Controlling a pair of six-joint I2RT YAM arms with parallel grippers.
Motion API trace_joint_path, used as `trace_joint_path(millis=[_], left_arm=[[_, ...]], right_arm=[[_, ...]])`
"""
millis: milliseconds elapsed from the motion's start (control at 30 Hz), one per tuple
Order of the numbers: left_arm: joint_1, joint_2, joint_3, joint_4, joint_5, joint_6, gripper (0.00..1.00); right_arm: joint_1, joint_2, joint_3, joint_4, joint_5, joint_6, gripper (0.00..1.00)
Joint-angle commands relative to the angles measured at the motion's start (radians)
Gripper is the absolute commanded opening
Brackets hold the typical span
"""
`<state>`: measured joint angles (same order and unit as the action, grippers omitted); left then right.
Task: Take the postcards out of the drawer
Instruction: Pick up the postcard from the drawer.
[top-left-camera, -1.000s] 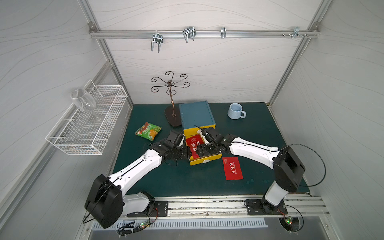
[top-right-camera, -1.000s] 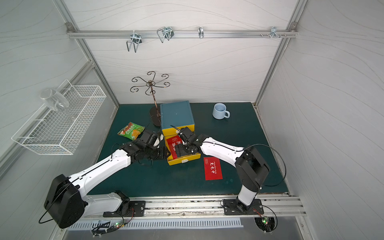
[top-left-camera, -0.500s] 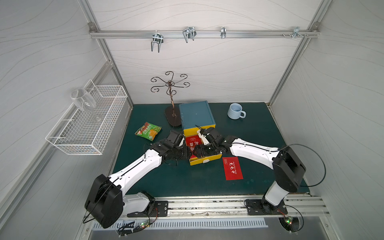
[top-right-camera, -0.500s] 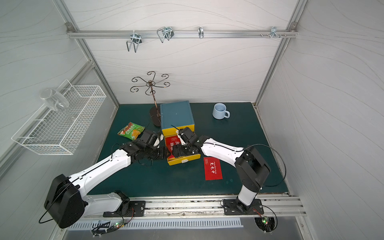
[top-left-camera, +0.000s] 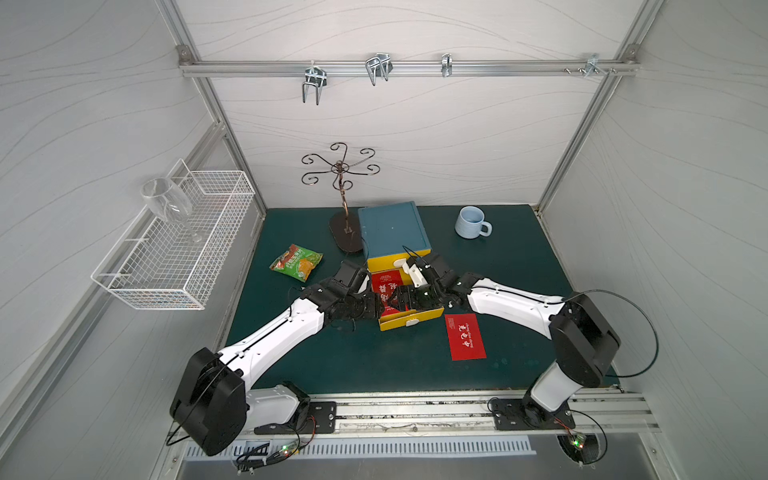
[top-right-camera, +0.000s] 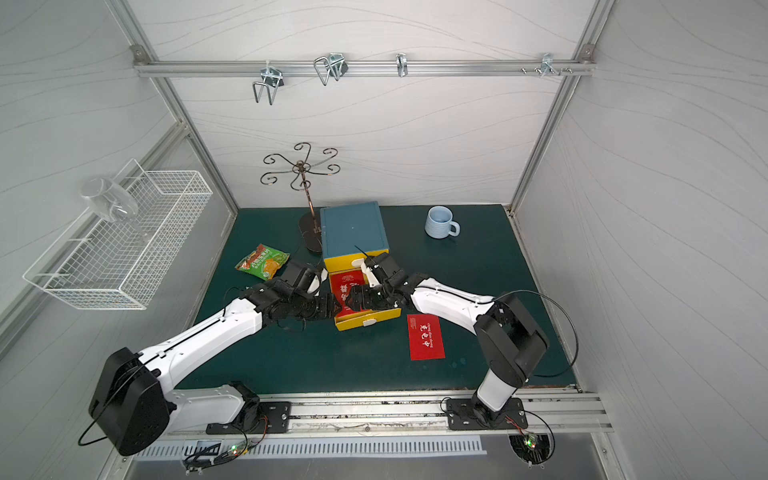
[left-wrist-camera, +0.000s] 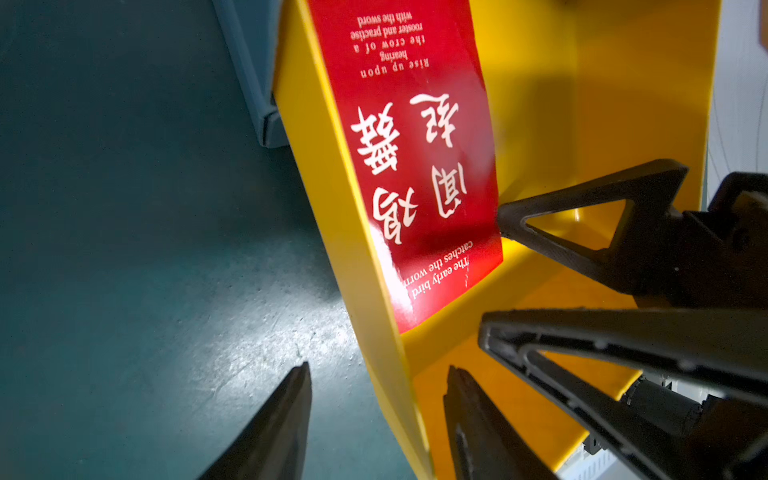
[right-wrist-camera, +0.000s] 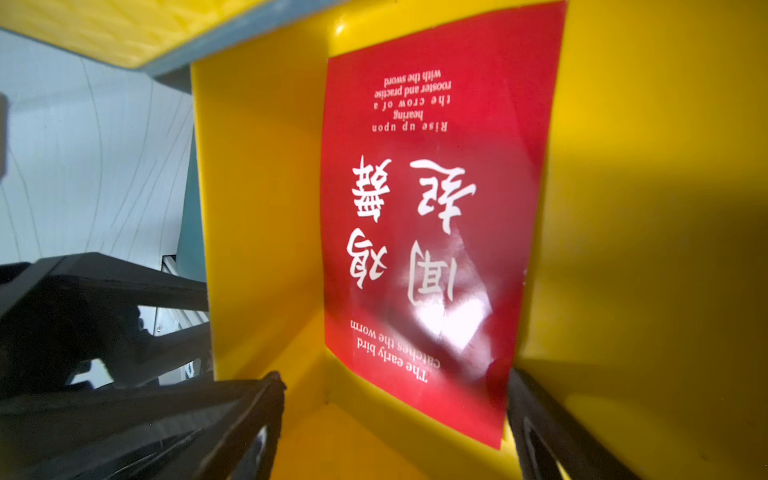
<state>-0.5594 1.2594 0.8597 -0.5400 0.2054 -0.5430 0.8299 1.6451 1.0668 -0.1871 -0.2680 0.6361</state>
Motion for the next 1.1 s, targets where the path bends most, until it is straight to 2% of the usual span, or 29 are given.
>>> trace_joint_path(millis=[0,1067], left_arm=[[-0.007,0.009,0.036,0.041,0.014,-0.007,0.57],[-0.009,0.009,0.041,0.039,0.015,-0.004,0.57]], right_arm=[[-0.016,0.016,-0.029,0.029,-0.03,0.04,0.86],[-0.08,-0.046,-0.151,0.36,-0.161,0.216,0.85]])
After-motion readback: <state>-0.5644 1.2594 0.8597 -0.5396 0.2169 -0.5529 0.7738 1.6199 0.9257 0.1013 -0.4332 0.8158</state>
